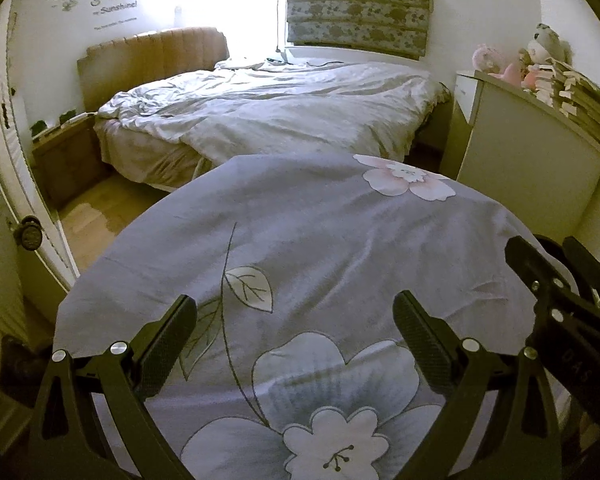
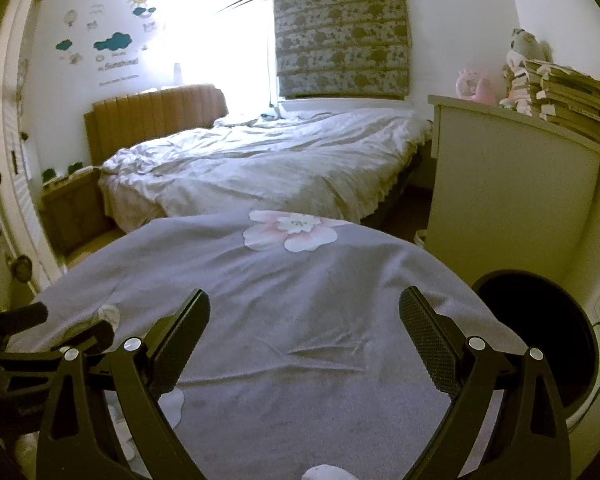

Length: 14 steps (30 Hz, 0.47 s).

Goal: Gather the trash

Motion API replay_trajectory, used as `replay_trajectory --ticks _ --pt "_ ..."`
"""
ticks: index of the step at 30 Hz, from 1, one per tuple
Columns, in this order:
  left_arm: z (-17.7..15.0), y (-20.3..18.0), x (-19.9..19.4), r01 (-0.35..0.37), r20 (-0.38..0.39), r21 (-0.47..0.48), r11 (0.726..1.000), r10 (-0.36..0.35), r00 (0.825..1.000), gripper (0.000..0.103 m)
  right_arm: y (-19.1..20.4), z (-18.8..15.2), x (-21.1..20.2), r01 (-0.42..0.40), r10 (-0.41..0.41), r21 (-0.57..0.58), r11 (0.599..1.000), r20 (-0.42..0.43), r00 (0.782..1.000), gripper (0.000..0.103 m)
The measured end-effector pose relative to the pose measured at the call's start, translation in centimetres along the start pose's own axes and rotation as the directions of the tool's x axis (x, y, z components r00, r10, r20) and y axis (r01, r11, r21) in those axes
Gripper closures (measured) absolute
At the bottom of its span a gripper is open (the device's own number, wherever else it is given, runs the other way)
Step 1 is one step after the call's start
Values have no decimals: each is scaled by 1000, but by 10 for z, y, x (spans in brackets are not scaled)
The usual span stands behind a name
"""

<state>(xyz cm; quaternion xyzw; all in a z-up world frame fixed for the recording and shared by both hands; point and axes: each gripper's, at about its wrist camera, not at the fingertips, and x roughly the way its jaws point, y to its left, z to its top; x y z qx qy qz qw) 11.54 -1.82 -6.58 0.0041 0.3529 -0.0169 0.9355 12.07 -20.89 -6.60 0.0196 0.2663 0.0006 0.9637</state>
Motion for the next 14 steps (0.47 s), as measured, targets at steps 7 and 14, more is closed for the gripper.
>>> replay_trajectory --ticks 7,14 --pt "-1 -1 -2 1 15 0 1000 -1 1000 5 0 0 3 4 -4 -10 1000 -5 1000 9" --pt "-1 -2 -1 10 11 5 1000 -10 1000 5 0 0 3 4 -4 -9 1000 -8 1000 9"
